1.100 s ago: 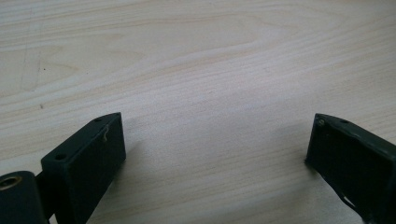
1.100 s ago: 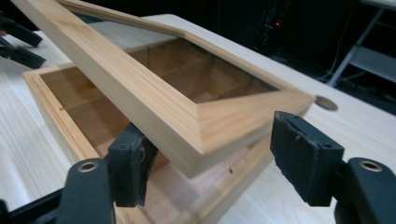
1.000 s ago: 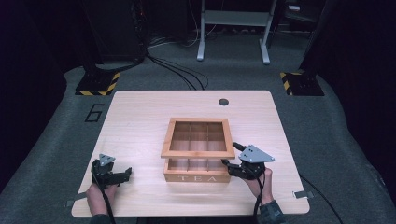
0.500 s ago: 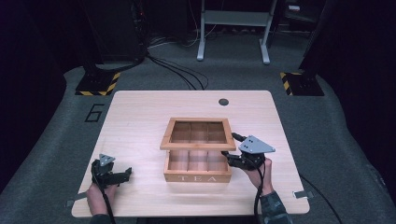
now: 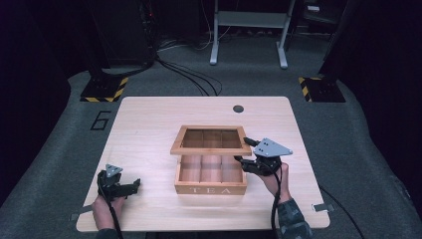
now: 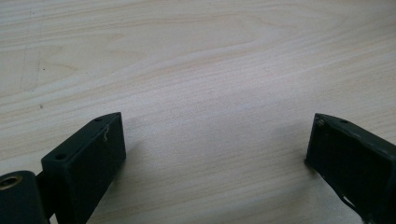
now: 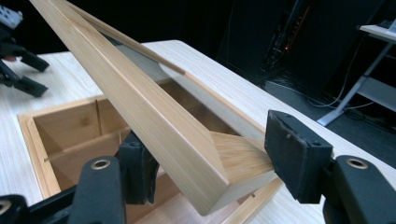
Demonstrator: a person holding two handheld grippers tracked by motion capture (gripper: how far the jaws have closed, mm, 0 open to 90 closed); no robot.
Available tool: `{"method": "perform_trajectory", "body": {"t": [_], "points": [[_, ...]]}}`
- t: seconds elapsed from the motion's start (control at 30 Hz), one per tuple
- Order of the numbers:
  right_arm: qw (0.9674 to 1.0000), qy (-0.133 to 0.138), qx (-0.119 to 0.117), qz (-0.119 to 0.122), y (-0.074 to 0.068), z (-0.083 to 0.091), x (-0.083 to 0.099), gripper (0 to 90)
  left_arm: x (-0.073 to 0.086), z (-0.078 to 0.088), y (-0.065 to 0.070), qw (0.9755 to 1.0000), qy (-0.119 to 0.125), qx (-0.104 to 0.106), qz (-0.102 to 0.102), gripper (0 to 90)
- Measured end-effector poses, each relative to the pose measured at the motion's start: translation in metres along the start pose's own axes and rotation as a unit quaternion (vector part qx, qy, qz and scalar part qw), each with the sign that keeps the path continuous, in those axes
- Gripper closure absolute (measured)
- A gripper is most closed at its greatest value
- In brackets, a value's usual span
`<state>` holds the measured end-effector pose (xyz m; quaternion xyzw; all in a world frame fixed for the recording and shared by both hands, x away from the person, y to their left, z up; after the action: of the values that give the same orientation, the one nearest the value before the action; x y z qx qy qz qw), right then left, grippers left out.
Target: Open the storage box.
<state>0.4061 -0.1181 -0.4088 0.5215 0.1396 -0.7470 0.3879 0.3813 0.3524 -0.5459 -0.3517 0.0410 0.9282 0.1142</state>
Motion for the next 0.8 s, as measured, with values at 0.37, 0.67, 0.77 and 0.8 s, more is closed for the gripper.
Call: {"method": "perform_trajectory", "body": {"t": [0.37, 0.67, 0.77, 0.8], "points": [[0.9986, -0.001, -0.045, -0.026, 0.026, -0.005, -0.024, 41.6, 0.0, 0.0, 0.0, 1.0, 0.0, 0.0, 0.0, 4.5], [0.9966, -0.013, -0.063, -0.051, 0.038, -0.008, -0.037, 42.7, 0.0, 0.0, 0.0, 1.0, 0.0, 0.0, 0.001, 4.5], [0.996, -0.014, -0.07, -0.053, 0.043, -0.01, -0.041, 43.5, 0.0, 0.0, 0.0, 1.0, -0.001, 0.001, 0.001, 4.5], [0.996, -0.014, -0.07, -0.053, 0.043, -0.01, -0.041, 43.5, 0.0, 0.0, 0.0, 1.0, -0.001, 0.001, 0.001, 4.5]]}}
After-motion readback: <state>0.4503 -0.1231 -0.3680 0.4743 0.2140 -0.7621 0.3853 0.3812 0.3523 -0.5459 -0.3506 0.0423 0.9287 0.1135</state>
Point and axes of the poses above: each handheld gripper's, and its own axes: z roughly backward along the jaws, x roughly out of its underside, y roughly to its right, the point moved 2 cm from there along -z, roughly forward along the jaws, and after that the axes turned 6 degrees about -y, right-handed, at the moved point
